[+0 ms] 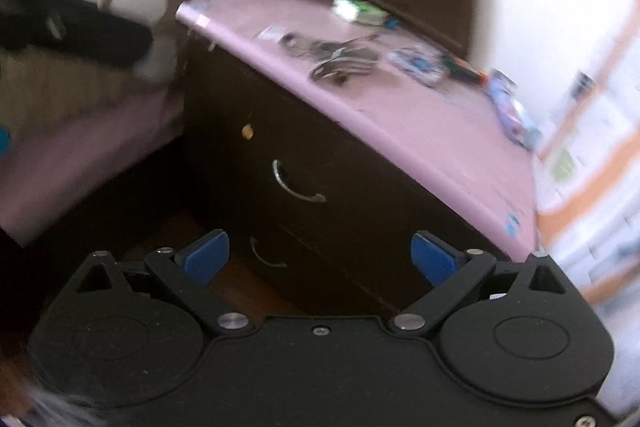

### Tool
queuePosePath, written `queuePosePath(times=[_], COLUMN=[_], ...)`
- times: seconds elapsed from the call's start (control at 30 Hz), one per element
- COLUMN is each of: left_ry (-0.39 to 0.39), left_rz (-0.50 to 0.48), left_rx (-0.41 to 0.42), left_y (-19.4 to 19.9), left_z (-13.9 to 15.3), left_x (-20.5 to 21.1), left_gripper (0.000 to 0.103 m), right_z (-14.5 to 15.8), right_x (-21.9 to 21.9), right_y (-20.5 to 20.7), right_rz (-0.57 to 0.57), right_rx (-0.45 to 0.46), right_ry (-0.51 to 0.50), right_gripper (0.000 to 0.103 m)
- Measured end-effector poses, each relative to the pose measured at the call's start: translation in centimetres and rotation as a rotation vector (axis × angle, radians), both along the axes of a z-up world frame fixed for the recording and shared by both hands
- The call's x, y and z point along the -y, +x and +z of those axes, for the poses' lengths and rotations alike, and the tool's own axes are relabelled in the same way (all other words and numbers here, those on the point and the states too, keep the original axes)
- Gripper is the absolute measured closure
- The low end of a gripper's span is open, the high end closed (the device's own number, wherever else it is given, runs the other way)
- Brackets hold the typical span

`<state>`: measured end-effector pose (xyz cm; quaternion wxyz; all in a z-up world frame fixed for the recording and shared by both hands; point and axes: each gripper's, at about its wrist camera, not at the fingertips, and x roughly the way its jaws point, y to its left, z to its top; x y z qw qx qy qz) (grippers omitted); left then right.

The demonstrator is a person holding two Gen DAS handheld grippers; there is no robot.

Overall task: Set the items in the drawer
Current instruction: 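Move the right tool down toward the top drawer's metal handle, then close the right tool on the top drawer handle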

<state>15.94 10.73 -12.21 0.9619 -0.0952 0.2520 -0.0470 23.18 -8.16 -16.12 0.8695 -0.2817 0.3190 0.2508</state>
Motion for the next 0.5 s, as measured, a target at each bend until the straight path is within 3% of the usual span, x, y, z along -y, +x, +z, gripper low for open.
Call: queuePosePath(times=[0.07,0.1,0.2,0.37,0.43,0.5], left_ry=[0.025,0.056,0.134,0.079,0.061,0.044], left_rz=[-0.001,-0.004,-0.011,-0.008,-0.002,0.006], left_rx=[0.01,0.01,0.008,-0.023,-0.028,-0.029], left_y=[0.4,0.7,1.4,2.4,2.6,2.8], left_z=[-0.8,-1.1,-1.9,-2.4,-2.5,-2.5], left_x=[-0.4,-0.4,-0.4,-1.5,-1.9,-2.3], left_gripper=[0.001,0.001,0.001,0.001,0.001,0.001], right_z=[-1.5,-2.4,-4.9,-7.9,-8.9,-9.6], right_x=[-1.2,-1.8,-3.3,-5.5,-6.2,-6.8], right_y=[1.0,1.7,3.5,5.8,6.5,6.8], right_rz=[0.061,0.089,0.156,0.255,0.301,0.341], right_rx=[0.015,0.017,0.028,0.071,0.076,0.094], right_ry=[-0.07,-0.11,-0.206,-0.327,-0.367,-0.408], right_gripper=[0.036,0.057,0.057,0.06,0.072,0.072])
